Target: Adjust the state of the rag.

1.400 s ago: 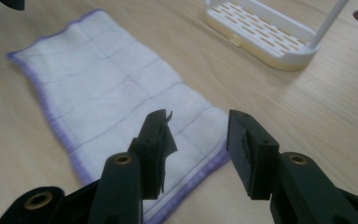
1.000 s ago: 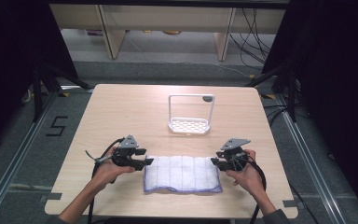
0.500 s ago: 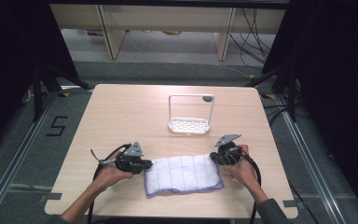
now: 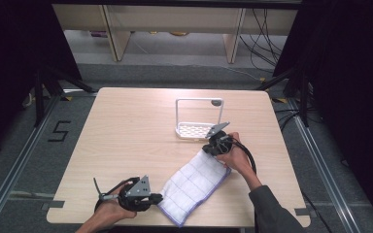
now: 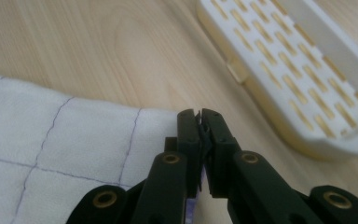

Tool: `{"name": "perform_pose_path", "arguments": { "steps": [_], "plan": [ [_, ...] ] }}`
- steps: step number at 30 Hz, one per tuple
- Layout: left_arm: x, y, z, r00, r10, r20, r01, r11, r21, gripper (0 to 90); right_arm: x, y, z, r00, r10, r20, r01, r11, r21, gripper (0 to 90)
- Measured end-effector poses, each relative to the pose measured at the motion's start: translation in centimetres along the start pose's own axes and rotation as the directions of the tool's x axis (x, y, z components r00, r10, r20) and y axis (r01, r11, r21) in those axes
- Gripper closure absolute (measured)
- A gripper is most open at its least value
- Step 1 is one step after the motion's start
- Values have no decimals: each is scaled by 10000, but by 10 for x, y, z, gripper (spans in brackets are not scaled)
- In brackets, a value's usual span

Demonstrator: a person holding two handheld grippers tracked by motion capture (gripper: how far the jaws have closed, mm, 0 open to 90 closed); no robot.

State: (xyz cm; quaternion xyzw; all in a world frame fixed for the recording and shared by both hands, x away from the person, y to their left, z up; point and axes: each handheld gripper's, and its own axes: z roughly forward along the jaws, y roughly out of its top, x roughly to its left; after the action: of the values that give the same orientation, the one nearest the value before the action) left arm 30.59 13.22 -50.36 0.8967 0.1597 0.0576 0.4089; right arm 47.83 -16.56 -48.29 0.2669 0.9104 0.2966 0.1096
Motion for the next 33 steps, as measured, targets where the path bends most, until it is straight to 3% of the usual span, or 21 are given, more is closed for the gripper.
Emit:
{"name": "perform_pose_path", "arguments": {
  "steps": [1,3,5,6,7,9,10,13,17,19,20,21,23,24,25,28,29,32,33],
  "plan": [
    [-3,1,2,9998,194,102,-195,9998,38,839,0,5,2,9999,-134,51,134,9999,-33,869],
    [-10,3,5,9997,55,236,-57,9999,85,835,0,15,5,9989,-467,-66,467,9989,78,869],
    [-15,8,8,9987,357,351,-358,9993,40,830,3,23,12,9983,-574,-117,575,9983,123,868],
    [-20,10,11,9989,239,394,-235,9997,-121,827,4,27,14,9978,-649,-136,652,9976,217,868],
    [-23,13,14,9984,356,449,-353,9994,-66,823,4,30,17,9975,-692,-165,695,9975,154,868],
    [-25,16,18,9974,505,510,-504,9987,-37,809,5,36,23,9960,-868,-196,870,9962,76,867],
    [-27,17,21,9978,354,560,-352,9994,-37,799,7,38,26,9971,-724,-213,727,9973,97,867],
    [-27,22,29,9957,545,745,-545,9985,-11,757,7,46,34,9937,-1108,-138,1110,9936,183,849],
    [-29,26,34,9943,-13,1066,61,9990,-449,604,10,55,35,9970,-706,303,712,9973,-185,718],
    [-26,28,27,9945,169,1036,-110,9983,-577,544,13,57,29,9975,-598,366,609,9977,-292,617],
    [-26,29,25,9941,-152,1070,236,9967,-776,506,14,57,23,9975,-504,495,531,9971,-544,581],
    [-21,31,19,9932,-320,1123,427,9947,-939,471,15,56,18,9980,-385,495,419,9967,-695,570],
    [-17,35,13,9909,-898,1005,1040,9837,-1466,452,17,52,2,9987,-191,463,242,9935,-1116,514],
    [-12,37,11,9932,-893,747,1001,9827,-1557,445,16,48,-8,9988,-79,486,148,9896,-1428,493],
    [-8,38,9,9938,-963,554,1039,9822,-1563,442,17,44,-16,9978,382,539,-296,9878,-1526,482],
    [12,42,7,9904,-1356,283,1385,9753,-1721,440,13,29,-36,9939,972,512,-856,9773,-1939,454],
    [18,43,8,9897,-1433,10,1414,9755,-1685,440,13,25,-38,9921,1140,533,-1002,9718,-2133,444],
    [39,43,14,9820,-1828,-476,1731,9717,-1606,435,4,10,-49,9882,1310,793,-1143,9756,-1876,439],
    [45,43,16,9767,-2025,-715,1888,9684,-1627,435,3,4,-50,9834,1610,837,-1417,9694,-2007,441]
  ]
}}
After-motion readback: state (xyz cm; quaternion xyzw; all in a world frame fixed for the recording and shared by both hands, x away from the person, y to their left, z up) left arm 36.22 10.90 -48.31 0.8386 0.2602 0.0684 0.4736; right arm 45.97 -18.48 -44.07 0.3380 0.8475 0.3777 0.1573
